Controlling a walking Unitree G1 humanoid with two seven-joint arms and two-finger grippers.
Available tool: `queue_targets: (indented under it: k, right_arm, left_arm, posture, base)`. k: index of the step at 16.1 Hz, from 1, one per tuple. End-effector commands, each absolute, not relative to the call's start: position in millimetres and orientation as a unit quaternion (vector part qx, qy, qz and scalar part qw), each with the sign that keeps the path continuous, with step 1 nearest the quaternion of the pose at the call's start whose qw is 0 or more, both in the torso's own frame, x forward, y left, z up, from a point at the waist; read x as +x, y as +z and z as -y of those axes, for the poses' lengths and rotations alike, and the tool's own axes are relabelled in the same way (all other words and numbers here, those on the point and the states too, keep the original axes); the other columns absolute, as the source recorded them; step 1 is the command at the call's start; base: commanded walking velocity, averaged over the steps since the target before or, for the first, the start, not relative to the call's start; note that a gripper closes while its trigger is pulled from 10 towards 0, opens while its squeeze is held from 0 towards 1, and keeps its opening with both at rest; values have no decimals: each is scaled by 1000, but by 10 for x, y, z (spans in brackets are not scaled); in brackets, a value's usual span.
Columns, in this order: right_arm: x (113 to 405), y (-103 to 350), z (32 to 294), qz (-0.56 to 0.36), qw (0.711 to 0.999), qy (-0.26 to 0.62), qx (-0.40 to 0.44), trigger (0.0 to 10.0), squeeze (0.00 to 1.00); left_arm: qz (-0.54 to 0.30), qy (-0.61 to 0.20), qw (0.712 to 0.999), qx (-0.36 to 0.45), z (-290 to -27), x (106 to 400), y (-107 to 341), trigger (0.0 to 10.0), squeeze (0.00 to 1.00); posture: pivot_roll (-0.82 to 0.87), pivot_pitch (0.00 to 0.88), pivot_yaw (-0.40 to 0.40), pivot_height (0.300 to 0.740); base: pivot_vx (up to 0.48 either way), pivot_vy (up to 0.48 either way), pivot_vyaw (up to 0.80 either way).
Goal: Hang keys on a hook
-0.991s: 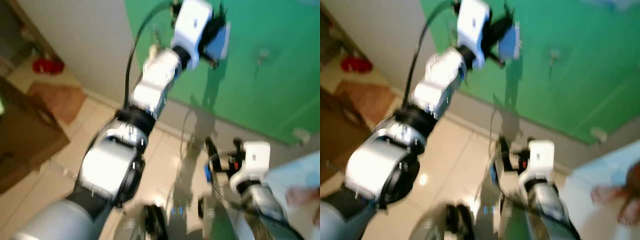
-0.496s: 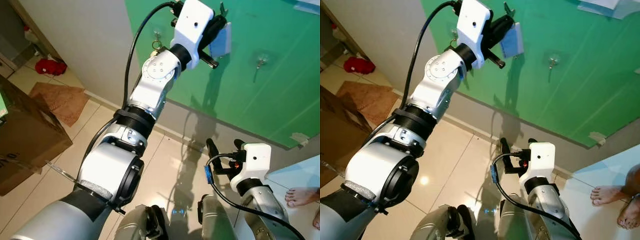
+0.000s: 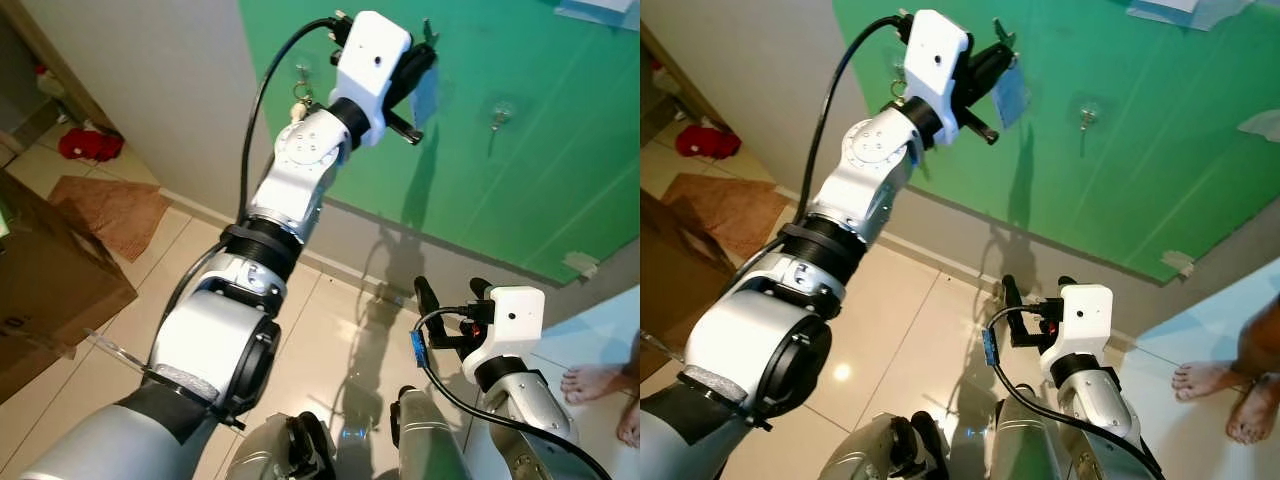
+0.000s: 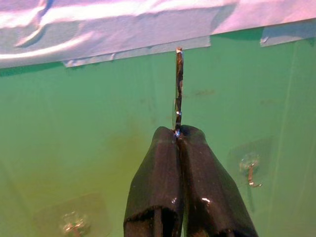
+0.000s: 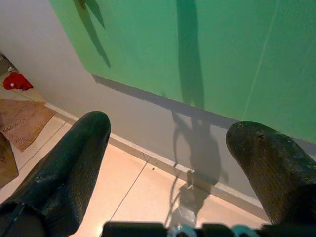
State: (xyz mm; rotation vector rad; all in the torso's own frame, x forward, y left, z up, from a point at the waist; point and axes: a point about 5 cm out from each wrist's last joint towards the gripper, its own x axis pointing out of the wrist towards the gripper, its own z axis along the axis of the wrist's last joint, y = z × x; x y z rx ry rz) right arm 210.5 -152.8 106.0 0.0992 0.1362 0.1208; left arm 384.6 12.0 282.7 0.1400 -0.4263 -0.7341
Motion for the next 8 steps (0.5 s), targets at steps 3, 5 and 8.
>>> queue_targets:
  k: [3, 5, 8]
  right_arm:
    - [2083, 1031, 1524, -75, 994, 58, 52, 10000, 4]
    - [2085, 1027, 1522, -75, 994, 60, 51, 10000, 4]
    - [2089, 1016, 1523, -74, 994, 59, 51, 10000, 0]
  left_arm:
    - [194, -353, 913, 71, -231, 3865, 2740, 0, 0]
    - [185, -355, 913, 78, -341, 3867, 2650, 0, 0]
    - [150, -308, 937, 73, -649, 3940, 2472, 0, 0]
  posture:
    - [-418, 217, 116, 740]
    - [-413, 205, 123, 740]
    - [-400, 194, 134, 740]
  base:
    - [0, 0, 0]
    - [0, 0, 0]
    - [0, 0, 0]
